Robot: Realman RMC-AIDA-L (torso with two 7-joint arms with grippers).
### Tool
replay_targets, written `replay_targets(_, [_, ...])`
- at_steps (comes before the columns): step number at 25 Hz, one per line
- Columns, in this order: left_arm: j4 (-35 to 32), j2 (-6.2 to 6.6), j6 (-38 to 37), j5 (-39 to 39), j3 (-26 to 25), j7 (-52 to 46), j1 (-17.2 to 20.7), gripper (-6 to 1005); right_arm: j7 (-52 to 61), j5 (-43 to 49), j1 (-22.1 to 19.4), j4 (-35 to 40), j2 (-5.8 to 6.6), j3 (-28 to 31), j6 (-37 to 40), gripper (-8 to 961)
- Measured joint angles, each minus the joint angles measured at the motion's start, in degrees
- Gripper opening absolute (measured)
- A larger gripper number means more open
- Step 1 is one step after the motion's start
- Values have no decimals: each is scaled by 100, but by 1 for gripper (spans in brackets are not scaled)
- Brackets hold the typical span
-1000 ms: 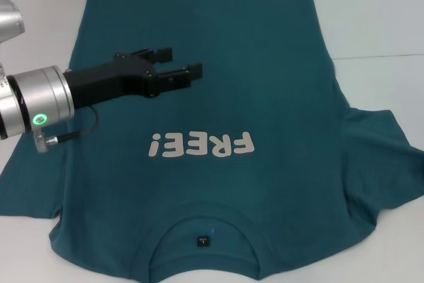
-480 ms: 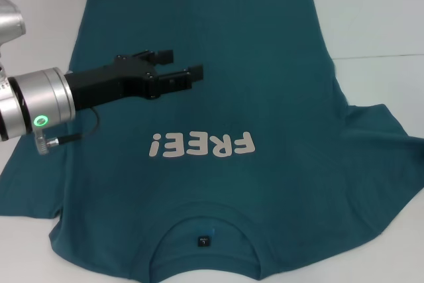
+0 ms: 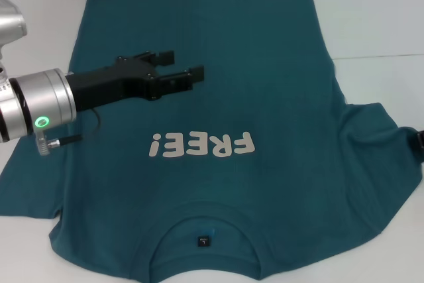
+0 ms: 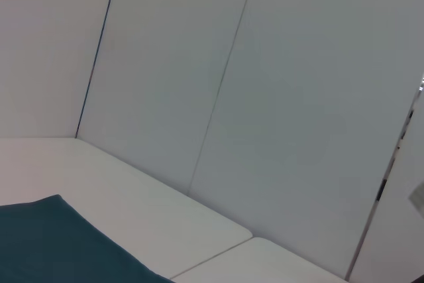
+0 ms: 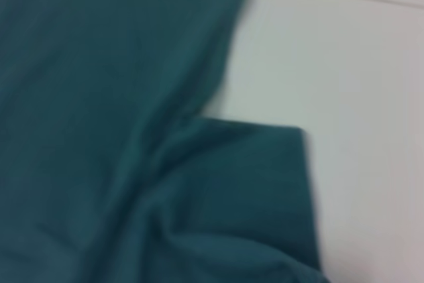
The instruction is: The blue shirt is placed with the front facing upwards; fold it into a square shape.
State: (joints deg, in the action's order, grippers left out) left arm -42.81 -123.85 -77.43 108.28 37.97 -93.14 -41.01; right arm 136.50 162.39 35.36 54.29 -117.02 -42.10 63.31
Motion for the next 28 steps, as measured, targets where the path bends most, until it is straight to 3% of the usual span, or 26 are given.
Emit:
replay_targets(8, [1, 1, 6, 0, -6, -3, 7, 874, -60, -175, 147, 502, -182, -132, 506, 44])
replay_targets(15, [1, 1, 9, 0, -27, -3, 23, 875, -62, -183, 382, 527, -224, -203, 570, 44])
replay_targets(28, [-23, 9, 9, 0, -27, 8, 12, 875, 22, -647, 716, 252, -259, -959, 495, 45])
